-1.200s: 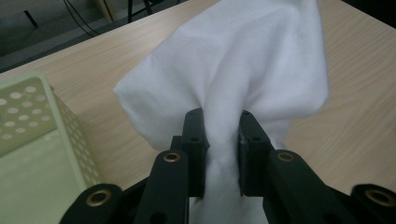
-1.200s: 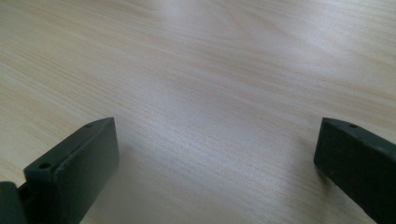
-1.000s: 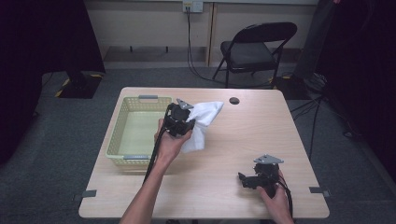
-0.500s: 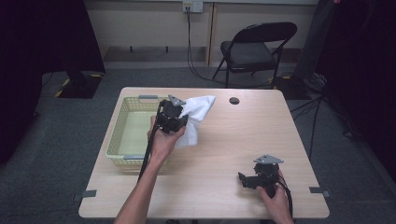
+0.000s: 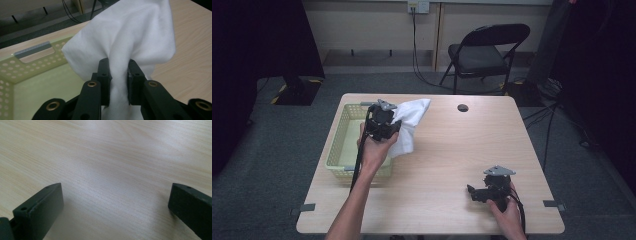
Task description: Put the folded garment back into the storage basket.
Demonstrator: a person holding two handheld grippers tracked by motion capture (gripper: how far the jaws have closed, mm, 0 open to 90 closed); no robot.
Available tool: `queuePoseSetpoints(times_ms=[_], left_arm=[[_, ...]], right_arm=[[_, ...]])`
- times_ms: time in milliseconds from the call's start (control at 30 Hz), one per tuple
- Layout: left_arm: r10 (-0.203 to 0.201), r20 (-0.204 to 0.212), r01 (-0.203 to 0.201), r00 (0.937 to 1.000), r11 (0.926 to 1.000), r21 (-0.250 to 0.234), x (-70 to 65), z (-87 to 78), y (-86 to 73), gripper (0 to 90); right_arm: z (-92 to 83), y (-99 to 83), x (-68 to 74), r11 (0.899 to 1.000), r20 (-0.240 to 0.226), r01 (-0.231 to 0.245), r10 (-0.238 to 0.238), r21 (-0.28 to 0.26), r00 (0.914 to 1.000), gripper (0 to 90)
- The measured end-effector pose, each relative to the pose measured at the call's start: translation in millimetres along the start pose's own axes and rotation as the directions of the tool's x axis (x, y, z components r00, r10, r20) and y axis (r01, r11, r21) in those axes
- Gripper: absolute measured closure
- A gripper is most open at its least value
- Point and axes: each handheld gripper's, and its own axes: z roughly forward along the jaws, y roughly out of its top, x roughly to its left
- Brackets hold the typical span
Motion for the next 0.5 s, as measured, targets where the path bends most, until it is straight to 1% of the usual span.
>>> queuePoseSetpoints(times_ms=[33, 67, 167, 233, 500], left_arm=[[0.0, 0.0, 0.0, 1.0, 1.0, 0.0, 0.0, 0.0, 0.0, 76.7], [0.006, -0.008, -0.006, 1.0, 0.9999, 0.01, 3.0, -0.1, -0.2, 76.7], [-0.013, -0.018, 0.013, 0.9998, 0.9999, 0.002, 8.7, -1.1, -1.1, 76.7], [-0.021, -0.025, 0.022, 0.9995, 0.9997, 0.006, 13.5, -1.6, -1.7, 76.7], [-0.025, -0.038, 0.026, 0.999, 0.9993, 0.026, 22.2, -1.9, -7.1, 76.7]], right_arm=[[0.0, 0.0, 0.0, 1.0, 0.0, 0.0, 0.0, 0.0, 1.0, 0.0], [0.0, 0.0, 0.0, 1.0, 0.0, 0.0, 0.0, 0.0, 1.0, 0.0], [0.0, 0.0, 0.0, 1.0, 0.0, 0.0, 0.0, 0.0, 1.0, 0.0], [0.0, 0.0, 0.0, 1.0, 0.0, 0.0, 0.0, 0.0, 1.0, 0.0], [0.0, 0.0, 0.2, 1.0, 0.0, -0.002, 0.002, 0.0, 1.0, 0.0]])
